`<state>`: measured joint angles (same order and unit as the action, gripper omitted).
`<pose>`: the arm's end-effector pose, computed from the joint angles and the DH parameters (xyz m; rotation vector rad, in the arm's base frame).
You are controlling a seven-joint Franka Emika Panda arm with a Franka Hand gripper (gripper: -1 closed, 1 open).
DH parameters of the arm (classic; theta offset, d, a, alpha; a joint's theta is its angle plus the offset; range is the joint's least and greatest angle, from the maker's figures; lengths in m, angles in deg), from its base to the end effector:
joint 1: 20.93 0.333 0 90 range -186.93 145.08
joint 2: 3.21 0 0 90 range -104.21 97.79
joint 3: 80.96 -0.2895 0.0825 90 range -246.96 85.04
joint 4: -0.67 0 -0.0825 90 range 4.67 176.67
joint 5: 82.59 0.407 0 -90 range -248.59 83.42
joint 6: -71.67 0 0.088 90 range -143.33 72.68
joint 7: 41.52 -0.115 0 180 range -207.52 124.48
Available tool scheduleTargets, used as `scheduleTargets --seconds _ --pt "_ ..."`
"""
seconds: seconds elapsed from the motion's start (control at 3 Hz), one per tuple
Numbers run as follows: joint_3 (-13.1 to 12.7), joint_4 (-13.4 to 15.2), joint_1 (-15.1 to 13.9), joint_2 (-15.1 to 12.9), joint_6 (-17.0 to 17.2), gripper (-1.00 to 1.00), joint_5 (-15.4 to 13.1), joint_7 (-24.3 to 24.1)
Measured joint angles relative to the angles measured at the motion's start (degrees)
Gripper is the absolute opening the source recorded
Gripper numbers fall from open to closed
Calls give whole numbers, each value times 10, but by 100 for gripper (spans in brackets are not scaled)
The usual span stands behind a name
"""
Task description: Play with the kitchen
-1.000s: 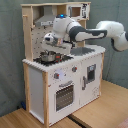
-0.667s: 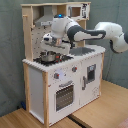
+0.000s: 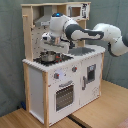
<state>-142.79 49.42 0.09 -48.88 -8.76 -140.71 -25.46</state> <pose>0.4871 0.5379 0.5482 2.2537 1.7716 0.2340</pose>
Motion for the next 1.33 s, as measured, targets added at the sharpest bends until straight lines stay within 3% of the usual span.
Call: scheduleTargets --seconds 0.33,1.0,1.33 --pt "0 -44 25 -11 35 100 -17 -2" --pt "0 -65 31 6 120 100 -28 -78" --pt "9 -66 4 -39 112 100 -30 -83"
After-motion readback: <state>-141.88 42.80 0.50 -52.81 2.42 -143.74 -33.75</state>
